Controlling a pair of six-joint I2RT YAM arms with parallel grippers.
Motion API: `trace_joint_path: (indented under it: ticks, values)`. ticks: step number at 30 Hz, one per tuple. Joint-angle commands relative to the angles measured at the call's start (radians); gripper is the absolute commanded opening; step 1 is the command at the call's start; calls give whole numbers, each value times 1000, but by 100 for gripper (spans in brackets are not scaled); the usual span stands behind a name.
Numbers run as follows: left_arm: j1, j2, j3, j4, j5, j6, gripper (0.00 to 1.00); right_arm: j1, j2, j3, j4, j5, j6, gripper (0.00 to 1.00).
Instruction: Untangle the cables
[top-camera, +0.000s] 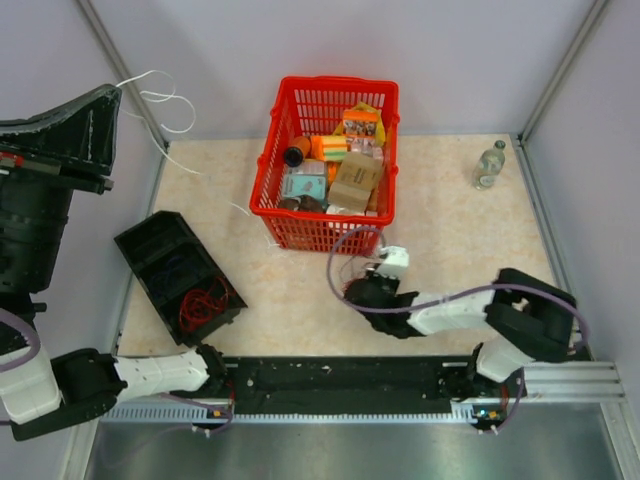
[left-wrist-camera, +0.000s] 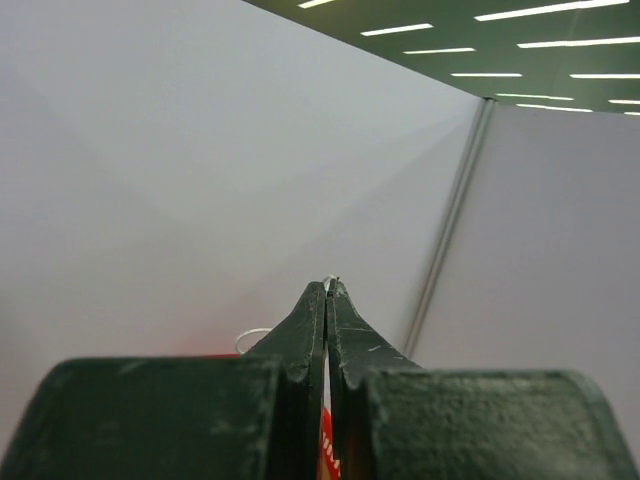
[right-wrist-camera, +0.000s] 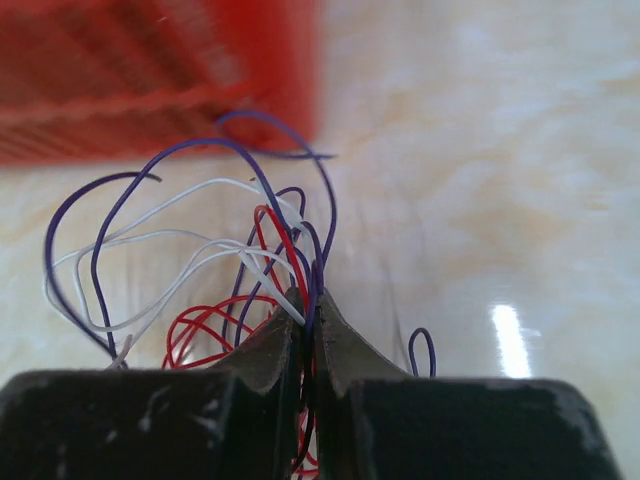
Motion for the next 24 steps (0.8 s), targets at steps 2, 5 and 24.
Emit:
trace_joint_path:
  ticks: [2,5,24]
  values:
    - [0,33,128,107,-186,193,0,-157,-272,-129,-346,30,326,0]
    - [0,-8,87,173,-246,233,0,-256,-375,-145,-470,42,364,0]
    - [0,-129,-532,-25,33,-288,0,-455,-696,-304,-346,-148,22,1]
